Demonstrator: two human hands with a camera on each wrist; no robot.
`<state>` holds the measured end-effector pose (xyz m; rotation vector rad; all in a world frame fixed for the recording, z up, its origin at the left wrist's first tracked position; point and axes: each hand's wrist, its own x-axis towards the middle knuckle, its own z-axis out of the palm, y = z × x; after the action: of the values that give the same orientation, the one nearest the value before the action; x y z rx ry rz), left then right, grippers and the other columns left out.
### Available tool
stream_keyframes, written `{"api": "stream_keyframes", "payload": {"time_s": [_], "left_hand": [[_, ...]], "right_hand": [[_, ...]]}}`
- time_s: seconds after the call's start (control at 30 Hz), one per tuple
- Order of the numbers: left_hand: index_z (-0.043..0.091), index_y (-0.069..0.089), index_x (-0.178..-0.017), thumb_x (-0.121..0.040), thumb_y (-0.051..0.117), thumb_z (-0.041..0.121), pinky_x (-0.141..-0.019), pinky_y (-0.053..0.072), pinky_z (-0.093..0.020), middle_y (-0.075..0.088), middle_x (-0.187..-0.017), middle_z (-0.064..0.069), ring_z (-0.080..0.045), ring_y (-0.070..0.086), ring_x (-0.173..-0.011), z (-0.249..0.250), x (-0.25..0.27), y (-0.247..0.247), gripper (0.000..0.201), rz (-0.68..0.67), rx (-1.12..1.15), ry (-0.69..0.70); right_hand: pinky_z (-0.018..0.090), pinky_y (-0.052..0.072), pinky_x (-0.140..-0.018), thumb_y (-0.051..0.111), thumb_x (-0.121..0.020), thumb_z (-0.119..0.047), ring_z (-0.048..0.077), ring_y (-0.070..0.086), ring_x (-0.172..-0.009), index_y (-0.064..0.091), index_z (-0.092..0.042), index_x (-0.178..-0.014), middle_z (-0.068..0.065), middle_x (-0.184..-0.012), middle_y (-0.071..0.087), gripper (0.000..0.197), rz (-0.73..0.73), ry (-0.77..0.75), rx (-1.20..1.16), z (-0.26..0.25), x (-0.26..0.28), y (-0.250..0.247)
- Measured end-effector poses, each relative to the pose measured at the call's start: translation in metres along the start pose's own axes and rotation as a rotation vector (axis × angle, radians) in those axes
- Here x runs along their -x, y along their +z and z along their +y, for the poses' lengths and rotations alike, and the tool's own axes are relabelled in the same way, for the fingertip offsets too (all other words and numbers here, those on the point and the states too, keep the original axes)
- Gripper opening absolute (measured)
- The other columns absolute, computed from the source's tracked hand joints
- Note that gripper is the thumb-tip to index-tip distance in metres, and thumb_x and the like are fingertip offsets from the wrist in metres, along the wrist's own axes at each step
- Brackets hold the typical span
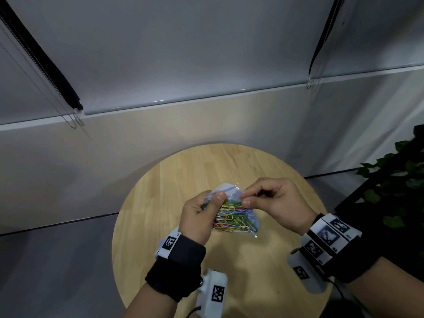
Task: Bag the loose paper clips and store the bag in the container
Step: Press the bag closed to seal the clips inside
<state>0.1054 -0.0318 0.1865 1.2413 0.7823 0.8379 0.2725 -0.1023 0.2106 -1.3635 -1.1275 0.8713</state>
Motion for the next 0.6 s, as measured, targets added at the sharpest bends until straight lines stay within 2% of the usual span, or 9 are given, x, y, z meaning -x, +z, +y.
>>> {"api": "stream_keyframes", "payload": {"time_s": [0.1, 0.17, 0.23, 0.3, 0.33, 0.4, 0.47, 0.5, 0.6], "left_hand": [[0.002, 0.064, -0.079, -0.081, 0.07, 0.021, -0.042, 0.045, -0.025, 0.061, -0.059, -0.009, -0.019, 0.059, -0.049, -0.001, 0.003, 0.0, 0.02, -0.009, -0.022, -0.028], [0.003, 0.065, -0.082, -0.075, 0.072, 0.022, -0.044, 0.044, -0.026, 0.064, -0.062, -0.011, -0.022, 0.058, -0.049, 0.0, 0.002, -0.002, 0.021, -0.064, -0.042, -0.061], [0.004, 0.07, -0.089, -0.072, 0.073, 0.021, -0.059, 0.052, -0.038, 0.07, -0.078, -0.018, -0.027, 0.065, -0.066, 0.003, 0.0, -0.005, 0.024, -0.13, -0.077, -0.064], [0.005, 0.072, -0.094, -0.072, 0.073, 0.023, -0.071, 0.054, -0.044, 0.071, -0.089, -0.023, -0.03, 0.066, -0.078, 0.007, -0.002, -0.008, 0.028, -0.17, -0.132, -0.057], [0.003, 0.071, -0.093, -0.073, 0.073, 0.023, -0.071, 0.053, -0.043, 0.07, -0.089, -0.025, -0.03, 0.066, -0.077, 0.01, -0.002, -0.009, 0.028, -0.17, -0.151, -0.058], [0.001, 0.071, -0.09, -0.077, 0.073, 0.015, -0.063, 0.051, -0.033, 0.07, -0.081, -0.023, -0.024, 0.065, -0.07, 0.013, -0.003, -0.01, 0.019, -0.15, -0.167, -0.043], [0.003, 0.071, -0.085, -0.081, 0.069, 0.004, -0.055, 0.049, -0.023, 0.07, -0.069, -0.011, -0.016, 0.064, -0.061, 0.017, -0.003, -0.011, 0.005, -0.12, -0.158, -0.047], [0.004, 0.071, -0.083, -0.081, 0.067, 0.002, -0.053, 0.048, -0.021, 0.07, -0.066, -0.006, -0.014, 0.064, -0.058, 0.018, -0.002, -0.012, 0.005, -0.106, -0.153, -0.047], [0.007, 0.072, -0.08, -0.08, 0.067, 0.0, -0.053, 0.049, -0.022, 0.071, -0.066, -0.004, -0.014, 0.065, -0.058, 0.02, -0.001, -0.013, 0.009, -0.085, -0.154, -0.054]], "right_hand": [[0.034, 0.048, -0.061, 0.075, -0.07, 0.008, 0.023, 0.057, -0.062, 0.067, -0.005, -0.066, 0.022, -0.066, 0.066, 0.015, 0.055, -0.001, 0.018, 0.001, 0.001, -0.001], [0.038, 0.047, -0.061, 0.073, -0.071, 0.008, 0.025, 0.055, -0.062, 0.066, -0.007, -0.065, 0.027, -0.069, 0.064, 0.018, 0.054, 0.009, 0.04, 0.001, 0.001, 0.0], [0.035, 0.046, -0.06, 0.072, -0.072, 0.009, 0.023, 0.054, -0.061, 0.065, -0.008, -0.064, 0.023, -0.067, 0.064, 0.02, 0.009, 0.033, 0.074, 0.0, 0.001, 0.002], [0.026, 0.047, -0.057, 0.071, -0.072, 0.01, 0.017, 0.054, -0.058, 0.065, -0.007, -0.065, 0.014, -0.064, 0.064, 0.02, -0.04, 0.05, 0.107, -0.003, 0.002, 0.005], [0.021, 0.048, -0.057, 0.07, -0.073, 0.01, 0.013, 0.055, -0.057, 0.066, -0.006, -0.067, 0.009, -0.064, 0.064, 0.018, -0.06, 0.058, 0.109, -0.005, 0.002, 0.006], [0.017, 0.049, -0.058, 0.068, -0.075, 0.01, 0.01, 0.057, -0.059, 0.067, -0.002, -0.075, 0.007, -0.066, 0.064, 0.012, -0.085, 0.087, 0.09, -0.008, 0.001, 0.007], [0.015, 0.047, -0.055, 0.067, -0.077, 0.009, 0.009, 0.055, -0.055, 0.065, 0.0, -0.088, 0.009, -0.068, 0.062, 0.014, -0.075, 0.16, 0.06, -0.008, 0.0, 0.004], [0.014, 0.045, -0.052, 0.067, -0.078, 0.007, 0.008, 0.053, -0.052, 0.064, 0.0, -0.09, 0.011, -0.067, 0.061, 0.014, -0.066, 0.202, 0.061, -0.009, 0.0, 0.001], [0.014, 0.041, -0.049, 0.065, -0.082, 0.0, 0.007, 0.05, -0.048, 0.066, 0.001, -0.08, 0.012, -0.068, 0.063, 0.002, -0.096, 0.264, 0.125, -0.012, 0.001, -0.001]]}}
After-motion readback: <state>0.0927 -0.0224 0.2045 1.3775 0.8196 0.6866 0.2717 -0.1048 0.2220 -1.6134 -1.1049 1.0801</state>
